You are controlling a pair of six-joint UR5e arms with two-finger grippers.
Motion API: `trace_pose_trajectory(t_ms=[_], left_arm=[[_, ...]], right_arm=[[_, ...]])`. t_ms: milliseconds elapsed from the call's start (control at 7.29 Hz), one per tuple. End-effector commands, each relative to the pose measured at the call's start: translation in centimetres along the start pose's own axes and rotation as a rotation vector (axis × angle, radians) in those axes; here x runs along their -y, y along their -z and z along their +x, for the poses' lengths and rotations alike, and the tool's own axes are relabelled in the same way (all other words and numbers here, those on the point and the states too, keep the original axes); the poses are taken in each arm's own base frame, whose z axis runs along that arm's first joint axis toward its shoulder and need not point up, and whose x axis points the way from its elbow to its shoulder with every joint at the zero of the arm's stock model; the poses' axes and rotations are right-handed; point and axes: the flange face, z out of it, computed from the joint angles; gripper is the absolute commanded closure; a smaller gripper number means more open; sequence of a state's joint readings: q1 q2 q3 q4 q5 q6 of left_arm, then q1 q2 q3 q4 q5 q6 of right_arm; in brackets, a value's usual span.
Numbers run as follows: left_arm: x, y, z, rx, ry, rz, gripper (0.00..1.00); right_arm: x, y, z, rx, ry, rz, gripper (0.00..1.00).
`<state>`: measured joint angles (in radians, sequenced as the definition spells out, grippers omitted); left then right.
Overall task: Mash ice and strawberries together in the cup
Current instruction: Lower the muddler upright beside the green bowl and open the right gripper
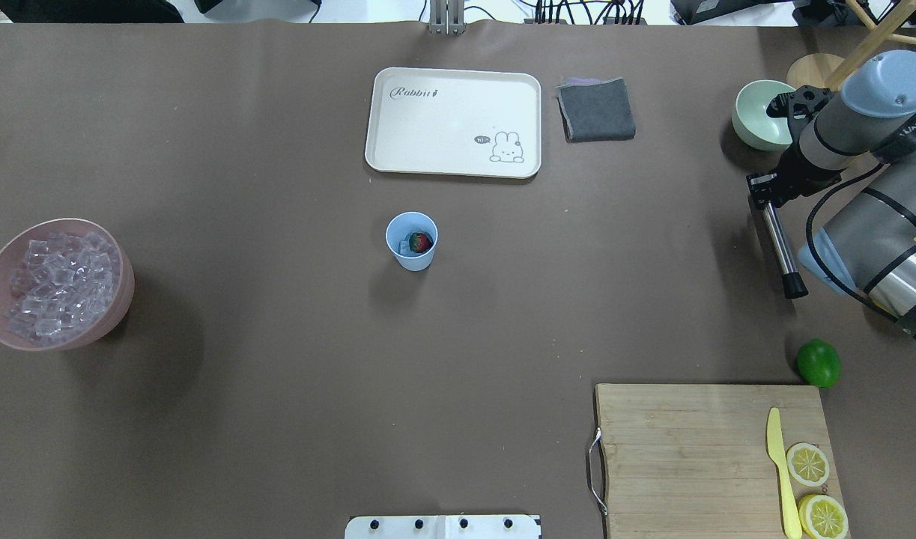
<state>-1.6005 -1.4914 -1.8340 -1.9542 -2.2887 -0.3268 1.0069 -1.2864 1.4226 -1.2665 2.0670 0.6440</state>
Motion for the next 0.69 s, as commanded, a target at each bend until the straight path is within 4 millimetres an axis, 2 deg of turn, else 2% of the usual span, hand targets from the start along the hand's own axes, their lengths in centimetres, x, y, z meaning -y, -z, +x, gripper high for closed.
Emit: trace_pose_trajectory(t_ms=[0,274,411,548], left_arm=[[0.0,0.0,0.0,0.0,-0.001,0.0,0.04],[0.4,-0.1,0.2,-0.001,-0.005,0.001,0.03],[0.6,-0.2,0.2,-0.001,-0.034,0.001,0.03],[0.5,-0.5,-0.3,-0.001,-0.135,-0.011,0.03]], right_arm=[[-0.1,-0.2,0.4,-0.016,-0.014,0.01,0.0],[0.5,1.2,-1.0,0.008,0.006,0.021,0.0],[1.8,3.1,-0.6,0.034,-0.012,0.031,0.0],[2.3,6.5,0.4,0.067,-0.018,0.02,0.0]])
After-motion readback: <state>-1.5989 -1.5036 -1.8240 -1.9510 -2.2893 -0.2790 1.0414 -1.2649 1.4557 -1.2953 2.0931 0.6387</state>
